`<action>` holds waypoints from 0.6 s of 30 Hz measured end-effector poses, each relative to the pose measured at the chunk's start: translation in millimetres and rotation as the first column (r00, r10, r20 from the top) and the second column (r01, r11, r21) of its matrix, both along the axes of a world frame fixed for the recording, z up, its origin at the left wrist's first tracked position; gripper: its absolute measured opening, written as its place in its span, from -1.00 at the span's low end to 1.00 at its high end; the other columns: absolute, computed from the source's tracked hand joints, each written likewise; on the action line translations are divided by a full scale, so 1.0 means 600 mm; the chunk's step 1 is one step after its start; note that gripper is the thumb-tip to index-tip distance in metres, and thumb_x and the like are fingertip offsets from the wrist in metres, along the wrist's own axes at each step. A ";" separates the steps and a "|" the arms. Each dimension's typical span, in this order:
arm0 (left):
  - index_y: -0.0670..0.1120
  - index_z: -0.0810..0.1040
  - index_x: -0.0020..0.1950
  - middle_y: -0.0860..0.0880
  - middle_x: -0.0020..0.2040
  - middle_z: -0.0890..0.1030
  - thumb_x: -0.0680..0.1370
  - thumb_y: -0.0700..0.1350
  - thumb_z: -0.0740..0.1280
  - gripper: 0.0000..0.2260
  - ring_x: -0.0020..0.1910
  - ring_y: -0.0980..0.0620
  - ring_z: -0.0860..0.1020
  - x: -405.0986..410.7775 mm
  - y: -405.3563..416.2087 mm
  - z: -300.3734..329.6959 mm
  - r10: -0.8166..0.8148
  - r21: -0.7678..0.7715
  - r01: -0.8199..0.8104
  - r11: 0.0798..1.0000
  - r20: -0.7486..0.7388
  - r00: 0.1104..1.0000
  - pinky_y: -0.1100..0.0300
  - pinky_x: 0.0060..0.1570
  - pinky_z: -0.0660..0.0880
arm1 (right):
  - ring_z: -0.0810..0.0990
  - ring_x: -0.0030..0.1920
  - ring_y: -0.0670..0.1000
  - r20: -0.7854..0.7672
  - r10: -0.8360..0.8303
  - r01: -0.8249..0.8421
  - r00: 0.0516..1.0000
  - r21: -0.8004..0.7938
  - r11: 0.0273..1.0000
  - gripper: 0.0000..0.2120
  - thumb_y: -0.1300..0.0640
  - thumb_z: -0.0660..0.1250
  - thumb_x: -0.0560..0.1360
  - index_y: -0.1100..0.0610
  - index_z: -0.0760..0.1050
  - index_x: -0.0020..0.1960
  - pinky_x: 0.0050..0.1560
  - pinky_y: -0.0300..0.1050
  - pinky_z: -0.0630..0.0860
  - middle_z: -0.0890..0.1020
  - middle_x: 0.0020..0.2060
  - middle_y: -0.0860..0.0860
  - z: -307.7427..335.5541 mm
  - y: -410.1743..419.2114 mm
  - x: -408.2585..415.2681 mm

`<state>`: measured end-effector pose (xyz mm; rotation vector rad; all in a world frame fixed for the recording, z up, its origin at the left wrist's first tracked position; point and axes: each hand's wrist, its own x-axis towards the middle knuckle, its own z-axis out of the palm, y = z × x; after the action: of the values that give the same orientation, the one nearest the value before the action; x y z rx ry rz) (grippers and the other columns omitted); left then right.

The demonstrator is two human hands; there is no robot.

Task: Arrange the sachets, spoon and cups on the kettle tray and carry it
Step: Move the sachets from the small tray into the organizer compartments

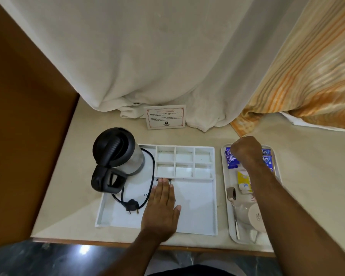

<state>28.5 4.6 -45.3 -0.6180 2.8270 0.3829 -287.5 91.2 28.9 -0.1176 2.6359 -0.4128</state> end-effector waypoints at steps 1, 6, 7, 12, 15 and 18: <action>-0.20 -0.07 0.56 -0.20 0.58 -0.09 0.63 0.17 -0.18 -0.38 0.55 -0.16 -0.17 0.003 0.001 -0.001 0.000 -0.003 0.000 1.000 -0.002 1.000 -0.06 0.46 -0.16 | 0.49 -0.21 0.13 0.000 0.018 -0.018 1.000 0.025 1.000 -0.84 0.16 0.33 0.46 0.28 0.51 -0.15 -0.18 -0.16 0.34 0.64 -0.06 0.23 -0.003 0.000 0.002; -0.21 -0.02 0.56 -0.22 0.58 -0.03 0.63 0.15 -0.09 -0.39 0.55 -0.17 -0.13 0.007 0.003 -0.002 0.004 0.001 -0.004 1.000 -0.026 1.000 -0.06 0.46 -0.13 | 0.49 -0.33 0.07 -0.023 0.028 -0.026 0.999 0.096 0.995 -0.81 0.13 0.39 0.42 0.24 0.50 -0.07 -0.30 -0.12 0.35 0.56 -0.27 0.10 -0.026 0.002 0.021; -0.22 0.00 0.55 -0.23 0.57 0.00 0.63 0.15 -0.07 -0.39 0.55 -0.18 -0.10 0.006 0.004 -0.002 0.003 0.005 -0.003 1.000 -0.028 1.000 -0.06 0.45 -0.11 | 0.52 -0.30 0.08 -0.020 0.019 -0.017 1.000 0.085 0.996 -0.80 0.14 0.40 0.42 0.25 0.52 -0.04 -0.31 -0.12 0.36 0.56 -0.26 0.10 -0.030 0.003 0.025; -0.20 -0.01 0.56 -0.21 0.58 -0.03 0.63 0.16 -0.11 -0.39 0.55 -0.17 -0.13 -0.003 0.011 0.000 -0.016 0.003 0.016 1.000 -0.023 1.000 -0.06 0.46 -0.14 | 0.56 -0.22 0.11 -0.029 -0.140 0.133 0.990 -0.161 0.978 -0.83 0.16 0.43 0.39 0.23 0.53 -0.10 -0.27 -0.10 0.46 0.65 -0.07 0.17 0.013 0.010 0.016; -0.21 0.01 0.55 -0.21 0.57 -0.01 0.63 0.16 -0.09 -0.39 0.55 -0.20 -0.06 -0.012 0.013 0.002 -0.016 -0.006 0.016 1.000 -0.024 1.000 -0.05 0.44 -0.13 | 0.64 -0.19 0.06 0.021 -0.199 0.170 0.980 -0.613 0.772 -0.91 0.21 0.45 0.34 0.05 0.63 -0.19 -0.14 -0.01 0.58 0.67 -0.24 0.01 0.070 -0.020 0.029; -0.22 0.02 0.55 -0.23 0.57 0.03 0.63 0.15 -0.04 -0.39 0.55 -0.20 -0.05 -0.005 0.011 -0.001 -0.011 -0.011 0.011 1.000 -0.016 1.000 -0.04 0.45 -0.14 | 0.61 -0.29 -0.05 0.114 0.029 0.069 0.993 -0.762 0.644 -0.83 0.28 0.48 0.35 0.01 0.63 -0.23 -0.25 -0.14 0.56 0.65 -0.33 -0.08 0.087 -0.089 0.094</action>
<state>25.3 11.5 -46.0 -0.6043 2.8486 0.3724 -230.9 37.5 81.3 -0.3212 2.1592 -1.4889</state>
